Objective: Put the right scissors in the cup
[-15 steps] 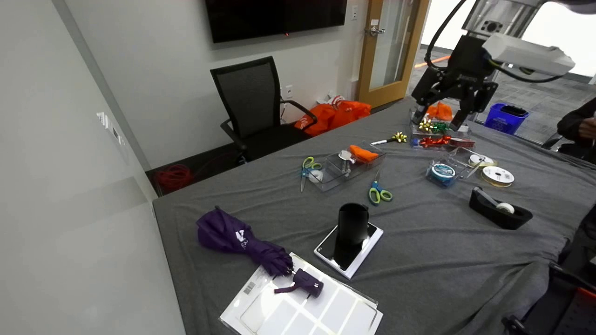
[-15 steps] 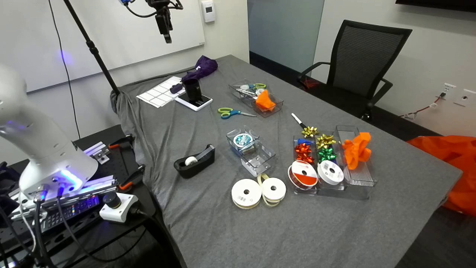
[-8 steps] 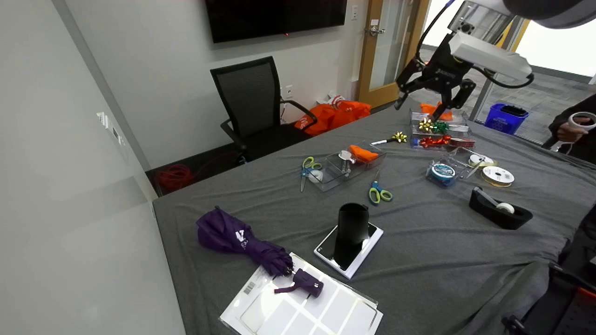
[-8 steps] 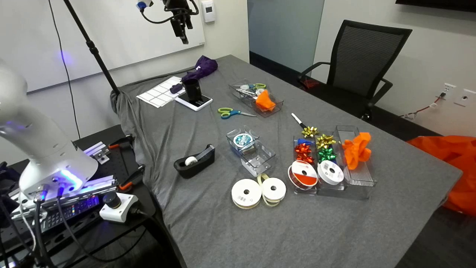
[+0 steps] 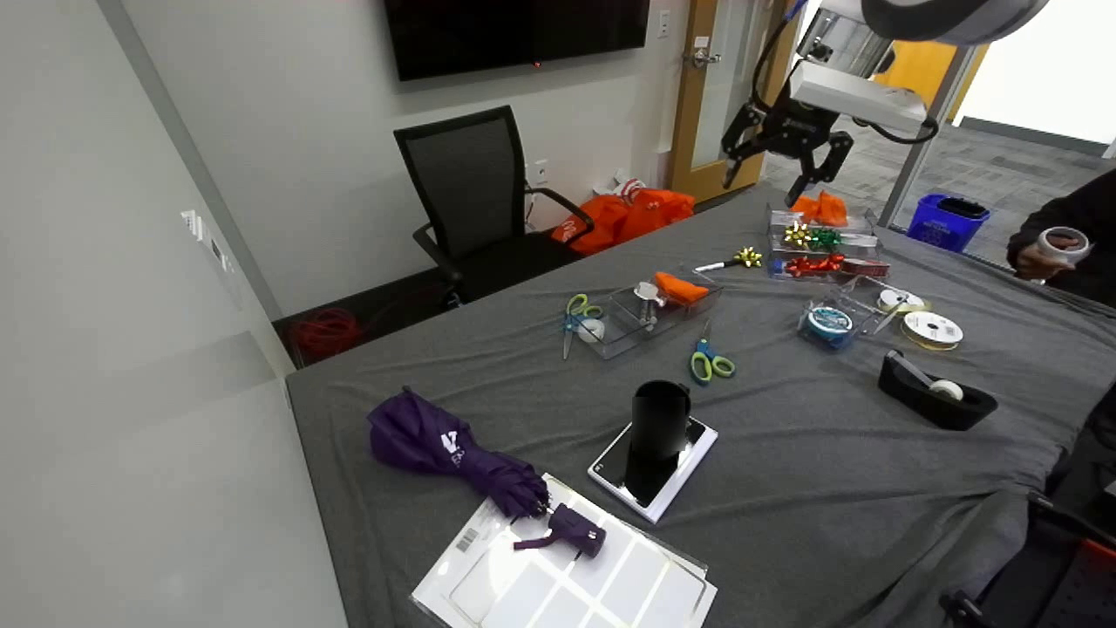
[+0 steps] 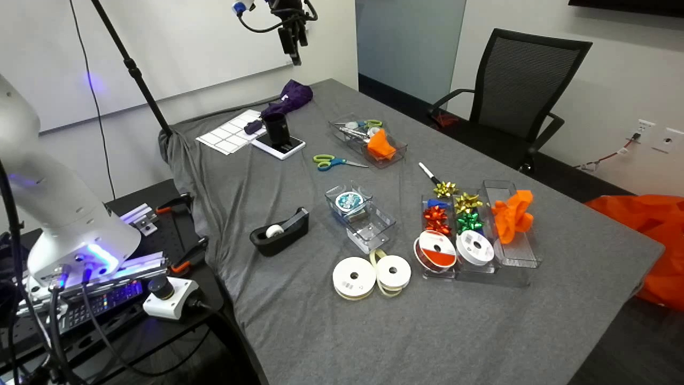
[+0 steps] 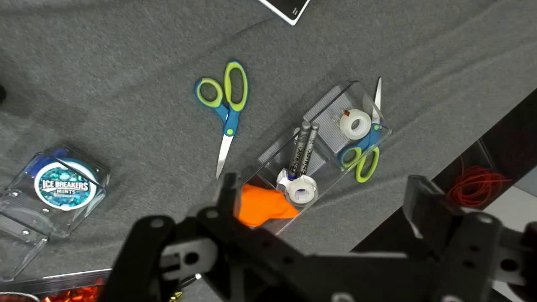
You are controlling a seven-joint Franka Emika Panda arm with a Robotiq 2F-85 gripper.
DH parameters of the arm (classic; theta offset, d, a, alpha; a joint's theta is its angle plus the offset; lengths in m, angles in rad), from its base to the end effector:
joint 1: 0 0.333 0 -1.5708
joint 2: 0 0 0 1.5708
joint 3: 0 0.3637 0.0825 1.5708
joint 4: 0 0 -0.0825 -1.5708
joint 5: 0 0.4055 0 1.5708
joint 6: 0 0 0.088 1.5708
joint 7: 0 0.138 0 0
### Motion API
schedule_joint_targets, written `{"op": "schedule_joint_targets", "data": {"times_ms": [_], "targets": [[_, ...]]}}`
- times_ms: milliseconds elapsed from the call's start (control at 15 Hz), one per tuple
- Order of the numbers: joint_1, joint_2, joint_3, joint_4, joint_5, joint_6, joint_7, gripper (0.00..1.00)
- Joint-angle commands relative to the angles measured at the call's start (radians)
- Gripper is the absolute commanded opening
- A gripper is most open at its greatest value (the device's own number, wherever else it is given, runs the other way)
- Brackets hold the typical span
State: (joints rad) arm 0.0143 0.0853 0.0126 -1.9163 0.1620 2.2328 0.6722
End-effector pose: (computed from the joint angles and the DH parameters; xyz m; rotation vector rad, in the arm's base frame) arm 0.6332 0.0257 0.4805 -2.7285 1.0432 -0.2480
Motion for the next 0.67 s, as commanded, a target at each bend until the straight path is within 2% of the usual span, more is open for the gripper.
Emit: {"op": "schedule_joint_targets", "data": {"times_ms": [0, 67, 600], "targets": [[-0.013, 0.121, -0.025, 0.145, -0.007, -0.064, -0.072, 1.0], [0.004, 0.053, -0.022, 0.061, 0.0, -0.02, -0.03, 1.0], [0.008, 0.087, -0.027, 0.09, 0.002, -0.015, -0.035, 1.0]]}}
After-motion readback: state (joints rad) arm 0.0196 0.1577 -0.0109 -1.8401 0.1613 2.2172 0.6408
